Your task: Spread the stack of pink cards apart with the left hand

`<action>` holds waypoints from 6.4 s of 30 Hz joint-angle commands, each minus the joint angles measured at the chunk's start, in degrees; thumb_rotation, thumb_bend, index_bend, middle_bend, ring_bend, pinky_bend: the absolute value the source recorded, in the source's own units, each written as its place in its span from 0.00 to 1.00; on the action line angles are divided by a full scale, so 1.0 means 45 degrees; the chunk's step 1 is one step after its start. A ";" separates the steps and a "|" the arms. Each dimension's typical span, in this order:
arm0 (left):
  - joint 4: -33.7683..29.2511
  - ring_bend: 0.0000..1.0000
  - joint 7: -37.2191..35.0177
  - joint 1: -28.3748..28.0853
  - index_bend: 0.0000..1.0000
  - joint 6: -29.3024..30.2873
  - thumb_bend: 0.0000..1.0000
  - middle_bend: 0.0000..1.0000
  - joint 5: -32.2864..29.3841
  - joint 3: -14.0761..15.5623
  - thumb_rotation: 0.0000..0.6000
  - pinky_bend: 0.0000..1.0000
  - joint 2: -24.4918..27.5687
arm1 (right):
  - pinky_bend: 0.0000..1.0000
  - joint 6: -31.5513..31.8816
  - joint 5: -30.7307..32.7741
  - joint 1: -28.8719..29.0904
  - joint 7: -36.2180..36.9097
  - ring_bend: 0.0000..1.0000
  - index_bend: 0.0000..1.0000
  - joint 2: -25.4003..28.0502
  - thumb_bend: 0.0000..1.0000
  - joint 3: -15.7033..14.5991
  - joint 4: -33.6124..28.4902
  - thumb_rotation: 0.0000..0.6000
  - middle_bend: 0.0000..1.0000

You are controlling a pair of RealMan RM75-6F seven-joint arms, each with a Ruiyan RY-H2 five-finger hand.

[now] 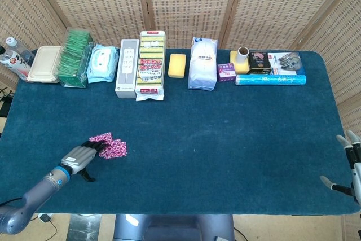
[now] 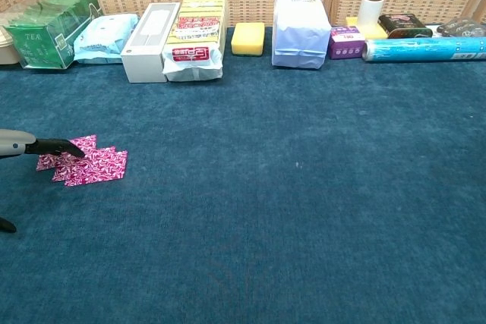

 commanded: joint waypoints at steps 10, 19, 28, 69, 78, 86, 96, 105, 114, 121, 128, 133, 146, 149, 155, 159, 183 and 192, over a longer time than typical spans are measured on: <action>0.0588 0.00 -0.0437 0.0135 0.00 -0.0114 0.01 0.00 -0.0217 -0.0031 1.00 0.04 0.0097 | 0.00 -0.0047 -0.0027 0.0020 -0.0142 0.00 0.08 -0.0033 0.00 -0.0032 -0.0058 1.00 0.00; 0.1200 0.00 -0.1250 0.0378 0.00 -0.0236 0.01 0.00 -0.0062 -0.0145 1.00 0.04 0.0234 | 0.00 -0.0073 -0.0008 0.0031 -0.0231 0.00 0.08 -0.0043 0.00 -0.0033 -0.0111 1.00 0.00; 0.0204 0.00 -0.2268 0.0787 0.00 0.0561 0.01 0.00 0.1505 -0.0399 1.00 0.04 0.1121 | 0.00 -0.0052 -0.0033 0.0026 -0.0239 0.00 0.08 -0.0052 0.00 -0.0042 -0.0121 1.00 0.00; -0.0325 0.00 0.0358 -0.0537 0.00 -0.0411 0.01 0.00 -0.0194 -0.0395 1.00 0.04 -0.0321 | 0.00 -0.0092 0.0021 0.0013 0.0008 0.00 0.08 0.0036 0.00 -0.0032 -0.0056 1.00 0.00; -0.0299 0.00 0.0963 -0.0951 0.00 -0.0381 0.01 0.00 -0.1227 -0.0309 1.00 0.04 -0.0480 | 0.00 -0.0100 0.0058 0.0015 0.0015 0.00 0.08 0.0052 0.00 -0.0012 -0.0085 1.00 0.00; -0.0283 0.00 0.1113 -0.1133 0.00 -0.0292 0.01 0.00 -0.1606 -0.0304 1.00 0.04 -0.0555 | 0.00 -0.0117 0.0059 0.0025 -0.0034 0.00 0.08 0.0045 0.00 -0.0015 -0.0092 1.00 0.00; -0.0221 0.00 0.1177 -0.1403 0.00 -0.0273 0.01 0.00 -0.1998 -0.0393 1.00 0.04 -0.0642 | 0.00 -0.0133 0.0073 0.0027 -0.0046 0.00 0.08 0.0042 0.00 -0.0015 -0.0099 1.00 0.00; -0.0190 0.00 0.1413 -0.1791 0.00 -0.0374 0.01 0.00 -0.2562 -0.0369 1.00 0.04 -0.0818 | 0.00 -0.0184 0.0110 0.0029 0.0001 0.00 0.08 0.0082 0.00 -0.0020 -0.0085 1.00 0.00; -0.0210 0.00 0.1706 -0.2189 0.00 -0.0302 0.01 0.00 -0.3162 -0.0322 1.00 0.04 -0.0952 | 0.00 -0.0201 0.0113 0.0016 0.0016 0.00 0.08 0.0063 0.00 -0.0044 -0.0046 1.00 0.00; -0.0218 0.00 0.1916 -0.2495 0.00 -0.0214 0.01 0.00 -0.3539 -0.0303 1.00 0.04 -0.1073 | 0.00 -0.0210 0.0123 0.0044 -0.0001 0.00 0.08 0.0065 0.00 -0.0011 -0.0060 1.00 0.00; -0.0225 0.00 0.2189 -0.2876 0.00 -0.0180 0.01 0.00 -0.4017 -0.0282 1.00 0.04 -0.1265 | 0.00 -0.0247 0.0152 0.0054 -0.0020 0.00 0.08 0.0068 0.00 -0.0011 -0.0072 1.00 0.00; -0.0215 0.00 0.2363 -0.3124 0.00 -0.0103 0.01 0.00 -0.4353 -0.0281 1.00 0.04 -0.1402 | 0.00 -0.0254 0.0180 0.0053 -0.0007 0.00 0.08 0.0073 0.00 -0.0001 -0.0065 1.00 0.00; -0.1160 0.00 0.2143 -0.3027 0.00 0.0321 0.01 0.00 -0.3737 -0.0243 1.00 0.04 -0.0870 | 0.00 -0.0255 0.0207 0.0056 0.0082 0.00 0.08 0.0100 0.00 0.0026 -0.0064 1.00 0.00; -0.1524 0.00 0.2056 -0.2893 0.00 0.0329 0.01 0.00 -0.3381 -0.0091 1.00 0.04 -0.0582 | 0.00 -0.0241 0.0214 0.0043 0.0119 0.00 0.08 0.0103 0.00 0.0027 -0.0048 1.00 0.00; -0.1659 0.00 0.2062 -0.2774 0.00 0.0307 0.01 0.00 -0.3398 0.0208 1.00 0.04 -0.0483 | 0.00 -0.0245 0.0194 0.0047 0.0104 0.00 0.08 0.0107 0.00 0.0020 -0.0065 1.00 0.00; -0.1258 0.00 0.1808 -0.2735 0.00 0.0074 0.01 0.00 -0.3406 0.0205 1.00 0.04 -0.0681 | 0.00 -0.0251 0.0218 0.0043 0.0121 0.00 0.08 0.0112 0.00 0.0025 -0.0055 1.00 0.00; 0.0039 0.00 0.1068 -0.2878 0.00 -0.0082 0.01 0.00 -0.3642 -0.0421 1.00 0.04 -0.0994 | 0.00 -0.0363 0.0275 0.0102 -0.0103 0.00 0.08 0.0047 0.00 0.0028 -0.0105 1.00 0.00; -0.0886 0.00 0.0558 -0.2253 0.00 0.0153 0.02 0.00 -0.2214 -0.0239 1.00 0.04 -0.0371 | 0.00 -0.0275 0.0212 0.0056 0.0011 0.00 0.08 0.0076 0.00 0.0010 -0.0086 1.00 0.00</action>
